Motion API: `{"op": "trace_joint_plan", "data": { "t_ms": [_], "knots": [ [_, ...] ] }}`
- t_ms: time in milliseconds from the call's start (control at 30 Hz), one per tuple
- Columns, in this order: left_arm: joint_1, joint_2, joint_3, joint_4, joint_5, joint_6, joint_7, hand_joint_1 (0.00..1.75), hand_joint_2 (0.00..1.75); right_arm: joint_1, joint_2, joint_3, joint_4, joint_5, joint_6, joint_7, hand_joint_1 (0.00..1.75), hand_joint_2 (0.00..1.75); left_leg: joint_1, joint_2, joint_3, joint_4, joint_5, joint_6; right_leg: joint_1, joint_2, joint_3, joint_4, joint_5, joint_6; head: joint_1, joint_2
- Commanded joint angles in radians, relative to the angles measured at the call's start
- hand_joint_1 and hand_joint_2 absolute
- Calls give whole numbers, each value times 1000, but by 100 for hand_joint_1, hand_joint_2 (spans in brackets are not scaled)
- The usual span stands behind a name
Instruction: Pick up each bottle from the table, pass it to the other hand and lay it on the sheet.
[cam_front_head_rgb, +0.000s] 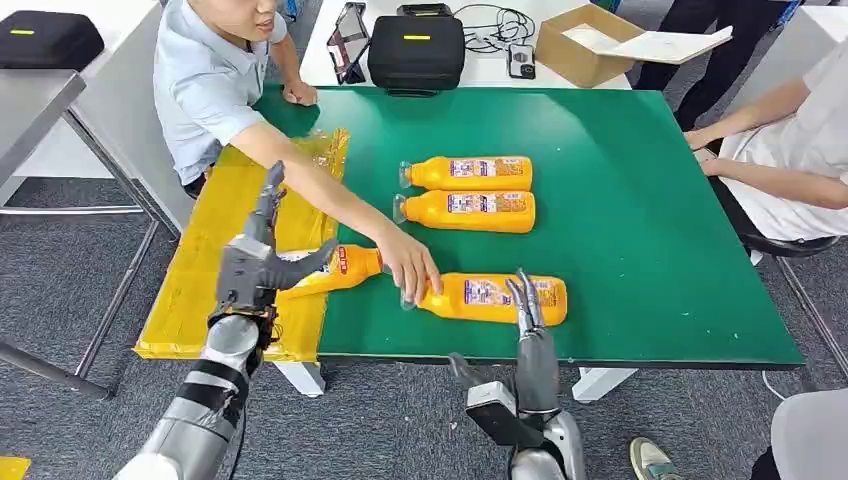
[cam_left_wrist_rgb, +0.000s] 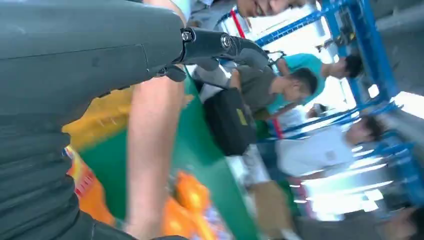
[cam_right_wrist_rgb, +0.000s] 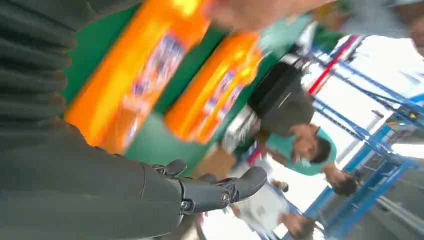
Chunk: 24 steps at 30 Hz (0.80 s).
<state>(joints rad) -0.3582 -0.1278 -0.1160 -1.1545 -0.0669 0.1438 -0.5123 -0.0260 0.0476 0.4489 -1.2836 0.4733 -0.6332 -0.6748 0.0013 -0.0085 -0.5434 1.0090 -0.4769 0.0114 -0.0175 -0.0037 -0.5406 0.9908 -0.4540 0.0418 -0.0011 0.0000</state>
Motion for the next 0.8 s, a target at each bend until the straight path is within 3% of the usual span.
{"op": "trace_joint_plan", "data": {
  "t_ms": [33, 267, 433, 800],
  "knots": [
    [170, 15, -37, -260, 254, -66, 25, 0, 175, -100, -105, -256, 177, 329, -65, 107, 0, 175, 0, 2, 1, -1, 0, 0, 0, 1, 1, -2, 1, 0, 0, 0],
    [193, 9, -79, -251, 196, 8, -5, 0, 175, -211, -155, -238, 364, 420, 14, 209, 0, 175, 0, 1, 0, 0, 0, 0, -1, 1, 0, -2, 2, -2, 0, 0],
    [178, -3, -115, -216, 159, 50, 4, 0, 175, -285, -141, -187, 510, 463, 81, 253, 0, 175, -1, 1, 1, 0, 0, 0, -1, 1, 0, -1, 2, 0, 0, 0],
    [165, -10, -129, -196, 141, 79, 2, 0, 175, -330, -125, -134, 579, 508, 101, 287, 0, 175, -1, 2, 0, 0, 1, 0, 0, 1, 0, -1, 2, 0, 0, 0]
  ]
}}
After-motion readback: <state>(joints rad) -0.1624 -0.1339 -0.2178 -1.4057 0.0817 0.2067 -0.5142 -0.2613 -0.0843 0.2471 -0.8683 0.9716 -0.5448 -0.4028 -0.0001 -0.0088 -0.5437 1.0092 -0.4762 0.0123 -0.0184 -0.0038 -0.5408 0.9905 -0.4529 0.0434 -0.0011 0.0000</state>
